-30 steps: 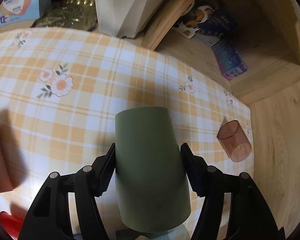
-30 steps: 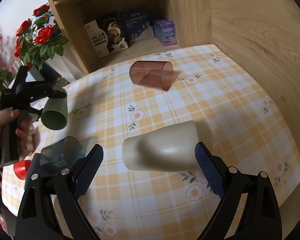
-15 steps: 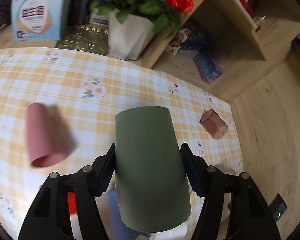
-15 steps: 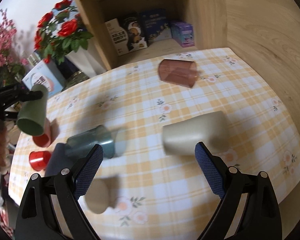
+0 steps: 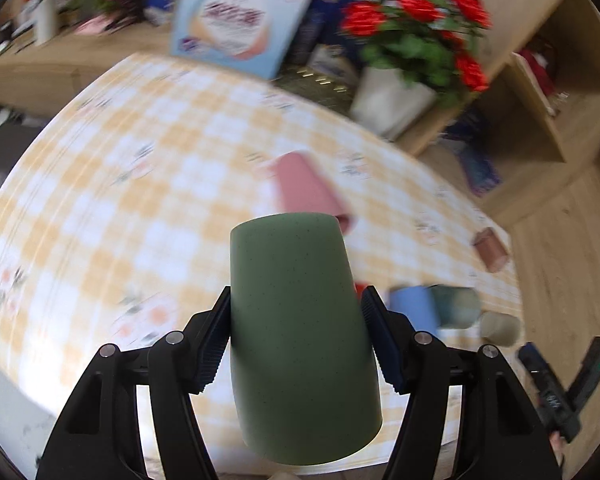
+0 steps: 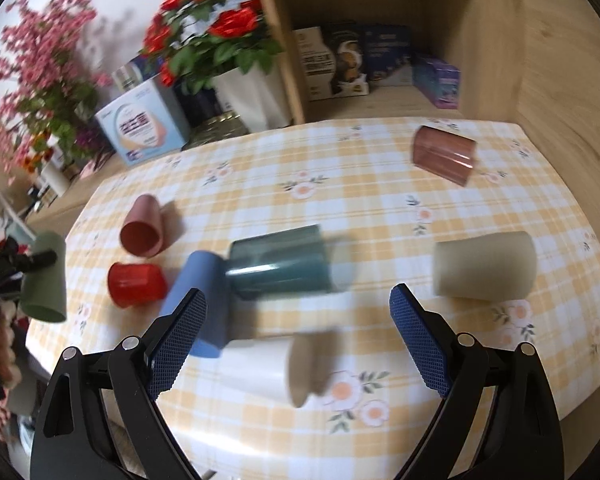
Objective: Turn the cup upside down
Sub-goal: 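Lift the sage green cup with the left gripper and carry it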
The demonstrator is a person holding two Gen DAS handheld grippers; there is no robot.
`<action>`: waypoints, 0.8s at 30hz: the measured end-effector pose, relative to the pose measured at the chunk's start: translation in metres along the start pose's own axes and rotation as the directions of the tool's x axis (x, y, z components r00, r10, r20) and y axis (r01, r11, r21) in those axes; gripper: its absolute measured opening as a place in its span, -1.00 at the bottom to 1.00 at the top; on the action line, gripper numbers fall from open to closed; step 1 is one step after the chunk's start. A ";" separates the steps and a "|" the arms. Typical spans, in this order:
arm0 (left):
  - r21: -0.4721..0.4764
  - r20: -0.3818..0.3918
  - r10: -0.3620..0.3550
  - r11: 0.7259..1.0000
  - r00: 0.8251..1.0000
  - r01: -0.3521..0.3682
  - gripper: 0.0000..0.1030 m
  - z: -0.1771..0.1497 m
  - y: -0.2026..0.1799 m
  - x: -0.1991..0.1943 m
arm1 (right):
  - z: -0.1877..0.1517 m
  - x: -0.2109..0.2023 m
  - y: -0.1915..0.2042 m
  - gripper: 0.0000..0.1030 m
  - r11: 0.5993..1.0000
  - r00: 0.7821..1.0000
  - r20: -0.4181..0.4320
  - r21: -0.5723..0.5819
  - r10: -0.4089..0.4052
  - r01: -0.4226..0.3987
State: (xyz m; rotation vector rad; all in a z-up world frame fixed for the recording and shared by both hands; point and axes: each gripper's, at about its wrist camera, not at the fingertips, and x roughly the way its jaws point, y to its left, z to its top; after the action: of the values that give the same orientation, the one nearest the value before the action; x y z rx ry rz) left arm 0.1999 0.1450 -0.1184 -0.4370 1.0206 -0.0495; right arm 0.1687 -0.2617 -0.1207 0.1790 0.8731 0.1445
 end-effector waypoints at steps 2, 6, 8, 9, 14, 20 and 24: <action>-0.026 -0.014 0.023 0.999 1.000 -0.023 0.20 -0.010 0.018 0.008 | -0.002 0.001 0.013 0.74 1.000 1.000 -0.010 -0.025 0.002 -0.002; -0.048 -0.051 0.042 0.998 0.998 -0.045 0.20 -0.027 0.034 0.026 | -0.006 0.003 0.031 0.74 0.998 1.000 -0.030 -0.066 -0.007 0.005; -0.051 -0.063 0.042 0.998 0.997 -0.045 0.20 -0.034 0.036 0.035 | -0.008 0.002 0.035 0.74 0.997 0.999 -0.034 -0.075 -0.017 0.015; -0.050 -0.065 0.041 0.998 0.997 -0.044 0.20 -0.037 0.036 0.038 | -0.008 0.001 0.036 0.74 0.997 0.999 -0.035 -0.076 -0.022 0.019; -0.039 -0.059 0.049 0.998 0.997 -0.051 0.20 -0.043 0.032 0.047 | -0.008 -0.001 0.037 0.74 0.996 0.998 -0.040 -0.075 -0.047 0.044; -0.053 -0.062 0.080 0.995 0.995 -0.083 0.20 -0.048 0.036 0.055 | -0.009 0.004 0.041 0.74 0.996 0.997 -0.063 -0.078 -0.050 0.045; -0.054 -0.066 0.091 0.994 0.994 -0.094 0.20 -0.049 0.039 0.058 | -0.011 0.009 0.046 0.74 0.995 0.996 -0.080 -0.090 -0.047 0.040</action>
State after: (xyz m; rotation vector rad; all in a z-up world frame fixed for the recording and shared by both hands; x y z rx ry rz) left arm 0.1839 0.1502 -0.2022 -0.4417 1.1061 0.0488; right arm 0.1636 -0.2136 -0.1238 0.0713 0.9499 0.1504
